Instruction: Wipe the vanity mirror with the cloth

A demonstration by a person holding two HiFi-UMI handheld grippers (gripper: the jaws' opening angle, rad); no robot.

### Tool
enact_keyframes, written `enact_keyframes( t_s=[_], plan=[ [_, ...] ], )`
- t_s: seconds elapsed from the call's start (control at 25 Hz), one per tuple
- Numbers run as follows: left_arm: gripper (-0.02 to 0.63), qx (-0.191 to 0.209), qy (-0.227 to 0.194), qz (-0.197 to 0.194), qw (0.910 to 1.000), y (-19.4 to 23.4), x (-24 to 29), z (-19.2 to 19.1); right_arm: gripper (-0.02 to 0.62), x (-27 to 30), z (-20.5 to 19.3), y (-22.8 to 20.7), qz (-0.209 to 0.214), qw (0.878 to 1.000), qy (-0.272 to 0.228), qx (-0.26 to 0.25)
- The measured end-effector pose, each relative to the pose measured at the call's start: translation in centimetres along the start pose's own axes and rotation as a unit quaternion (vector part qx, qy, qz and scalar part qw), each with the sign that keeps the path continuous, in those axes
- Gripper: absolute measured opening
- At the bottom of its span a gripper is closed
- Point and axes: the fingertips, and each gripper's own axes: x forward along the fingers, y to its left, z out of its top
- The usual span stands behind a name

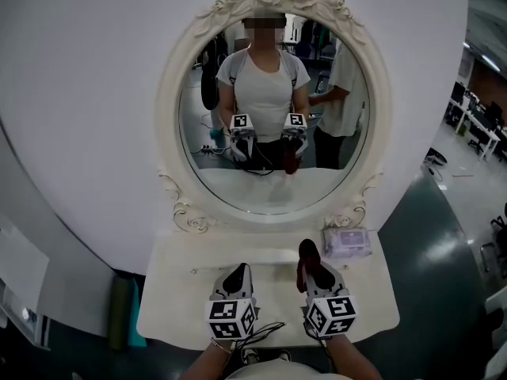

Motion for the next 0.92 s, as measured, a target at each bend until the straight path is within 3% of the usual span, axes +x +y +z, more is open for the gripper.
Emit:
enact_keyframes(
  t_s=[0.92],
  plan=[
    [0.003, -0.001, 0.001, 0.022, 0.9998, 1.2, 0.4, -0.1, 0.058, 0.9, -0.2, -0.6, 0.004, 1.000, 0.008, 0.000]
  ],
)
